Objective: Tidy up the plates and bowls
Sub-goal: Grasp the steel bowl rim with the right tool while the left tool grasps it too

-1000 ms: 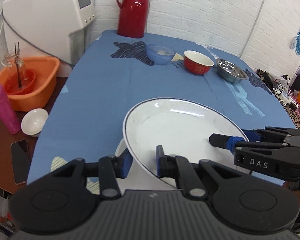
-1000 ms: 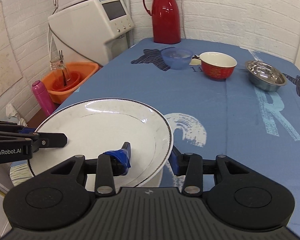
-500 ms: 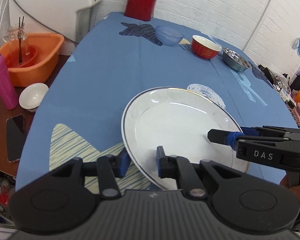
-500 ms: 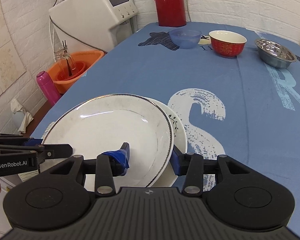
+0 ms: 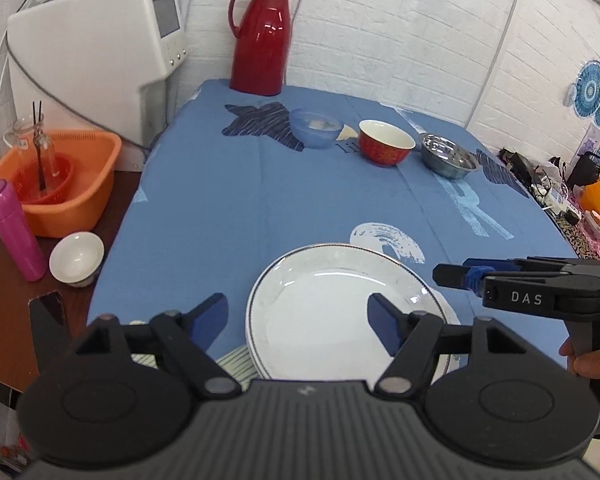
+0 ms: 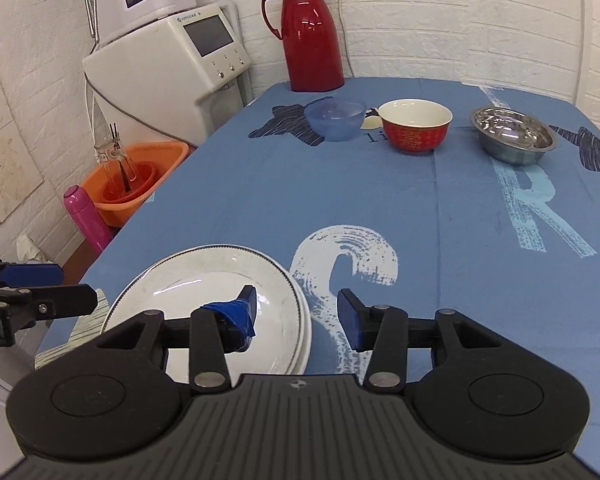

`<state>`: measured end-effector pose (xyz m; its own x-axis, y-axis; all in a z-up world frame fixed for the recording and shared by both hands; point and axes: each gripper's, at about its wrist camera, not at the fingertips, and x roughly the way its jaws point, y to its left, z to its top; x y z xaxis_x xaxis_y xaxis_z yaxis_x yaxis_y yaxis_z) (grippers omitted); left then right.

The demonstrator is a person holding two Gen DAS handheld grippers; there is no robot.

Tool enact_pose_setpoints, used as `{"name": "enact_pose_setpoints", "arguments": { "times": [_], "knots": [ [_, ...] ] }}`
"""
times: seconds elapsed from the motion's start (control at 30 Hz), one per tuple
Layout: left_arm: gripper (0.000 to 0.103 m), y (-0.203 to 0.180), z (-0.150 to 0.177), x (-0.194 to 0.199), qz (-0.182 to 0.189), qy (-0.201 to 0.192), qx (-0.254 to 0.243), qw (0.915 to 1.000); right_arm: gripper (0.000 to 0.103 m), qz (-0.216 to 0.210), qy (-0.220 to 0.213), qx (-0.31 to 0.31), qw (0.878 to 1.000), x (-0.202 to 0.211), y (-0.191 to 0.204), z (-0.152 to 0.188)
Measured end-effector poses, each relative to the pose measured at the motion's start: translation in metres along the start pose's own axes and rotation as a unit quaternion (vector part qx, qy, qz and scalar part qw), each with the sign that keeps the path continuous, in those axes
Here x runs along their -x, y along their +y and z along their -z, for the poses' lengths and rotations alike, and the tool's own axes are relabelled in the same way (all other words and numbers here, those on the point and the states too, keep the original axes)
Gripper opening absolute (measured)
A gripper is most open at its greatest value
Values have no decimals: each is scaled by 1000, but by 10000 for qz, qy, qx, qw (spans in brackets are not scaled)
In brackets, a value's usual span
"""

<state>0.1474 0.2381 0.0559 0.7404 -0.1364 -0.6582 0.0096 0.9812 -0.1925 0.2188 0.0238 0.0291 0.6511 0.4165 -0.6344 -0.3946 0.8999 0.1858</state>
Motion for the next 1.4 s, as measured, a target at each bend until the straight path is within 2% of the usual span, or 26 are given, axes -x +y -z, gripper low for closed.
{"name": "enact_pose_setpoints", "arguments": {
  "times": [0.13, 0.37, 0.57, 0.7, 0.83, 0.97, 1.1, 1.27, 1.33, 1.4],
  "knots": [
    [71, -11, -6, -14, 118, 127, -47, 9998, 30, 69, 54, -171, 9998, 1, -26, 3],
    [72, -41, -23, -53, 218, 426, -308, 9984, 30, 378, 408, -835, 9950, -7, -100, 21],
    [74, -80, -59, -105, 625, 798, -272, 9945, 31, 604, 481, -1430, 9867, -12, -166, 15],
    [74, -123, -99, -159, 1062, 1175, 169, 9872, 31, 613, 429, -1771, 9813, -22, -211, -9],
    [74, -166, -140, -227, 1258, 1426, 1018, 9765, 32, 765, 283, -1926, 9779, -36, -254, -55],
    [74, -193, -169, -283, 1041, 1279, 1599, 9733, 33, 1048, 81, -1827, 9775, -54, -289, -107],
    [74, -207, -183, -328, 760, 1273, 1965, 9692, 34, 1108, 161, -1766, 9779, -92, -320, -147],
    [72, -220, -189, -366, 244, 1246, 2004, 9714, 35, 1134, 524, -1402, 9822, -144, -331, -169],
    [71, -219, -190, -379, 154, 1313, 2101, 9687, 35, 1122, 724, -1206, 9837, -162, -330, -174],
    [67, -221, -191, -382, 33, 1181, 2052, 9716, 35, 1169, 849, -1033, 9841, -175, -329, -176]
  ]
}}
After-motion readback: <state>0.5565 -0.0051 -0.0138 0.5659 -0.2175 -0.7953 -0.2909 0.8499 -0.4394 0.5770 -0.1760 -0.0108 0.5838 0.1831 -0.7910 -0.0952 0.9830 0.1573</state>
